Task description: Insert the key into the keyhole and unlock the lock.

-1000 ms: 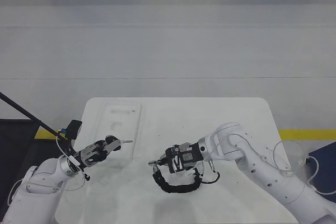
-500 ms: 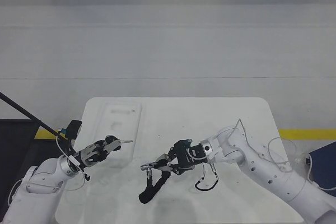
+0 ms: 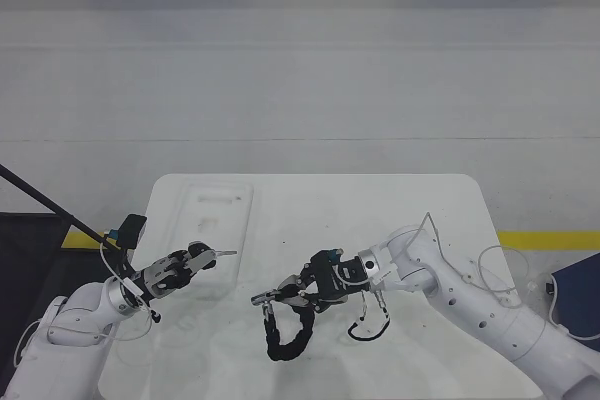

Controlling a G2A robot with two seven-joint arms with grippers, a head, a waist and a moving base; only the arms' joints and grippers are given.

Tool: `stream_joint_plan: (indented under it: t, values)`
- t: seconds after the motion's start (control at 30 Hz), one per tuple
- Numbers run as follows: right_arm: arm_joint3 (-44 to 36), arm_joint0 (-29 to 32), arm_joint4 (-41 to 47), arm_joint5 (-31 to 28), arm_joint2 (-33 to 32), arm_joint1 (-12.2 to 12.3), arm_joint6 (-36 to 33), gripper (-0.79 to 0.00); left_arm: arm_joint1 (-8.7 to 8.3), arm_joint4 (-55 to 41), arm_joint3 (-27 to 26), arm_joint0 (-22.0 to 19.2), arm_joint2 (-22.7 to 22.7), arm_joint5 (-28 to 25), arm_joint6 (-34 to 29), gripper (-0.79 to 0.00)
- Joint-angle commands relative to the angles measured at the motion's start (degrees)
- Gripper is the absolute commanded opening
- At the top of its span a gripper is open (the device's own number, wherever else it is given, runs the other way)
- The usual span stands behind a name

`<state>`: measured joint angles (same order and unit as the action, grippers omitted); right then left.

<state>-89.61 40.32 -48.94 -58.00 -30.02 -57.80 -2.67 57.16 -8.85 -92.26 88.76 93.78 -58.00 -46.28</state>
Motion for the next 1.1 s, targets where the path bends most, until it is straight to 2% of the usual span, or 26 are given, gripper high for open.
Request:
stream_joint_plan:
  t: [0.0,0.27,0.37,0.47,0.7,0.83,1.07]
  values:
    - [0.0,0.0,0.0,0.0,0.0,0.0,0.2,-0.785,0.0,0.0,0.0,0.0,0.0,0.0,0.0,-0.785]
    - [0.0,0.6,0.1,0.8,-0.2,0.0,0.4,-0.785,0.0,0.0,0.0,0.0,0.0,0.0,0.0,-0.785]
    - [2.4,2.5,1.5,0.1,-1.8,0.3,3.2,-0.785,0.0,0.0,0.0,0.0,0.0,0.0,0.0,-0.785]
    - [4.9,4.4,0.8,0.0,-4.1,1.1,4.7,-0.785,0.0,0.0,0.0,0.0,0.0,0.0,0.0,-0.785]
    - [4.9,9.5,-0.1,0.0,-8.0,4.3,9.6,-0.785,0.0,0.0,0.0,0.0,0.0,0.0,0.0,-0.785]
    - [3.1,11.7,-1.0,0.0,-8.4,6.3,19.6,-0.785,0.0,0.0,0.0,0.0,0.0,0.0,0.0,-0.785]
    - [4.9,11.1,-11.9,0.0,-3.9,8.7,39.8,-0.785,0.0,0.0,0.0,0.0,0.0,0.0,0.0,-0.785]
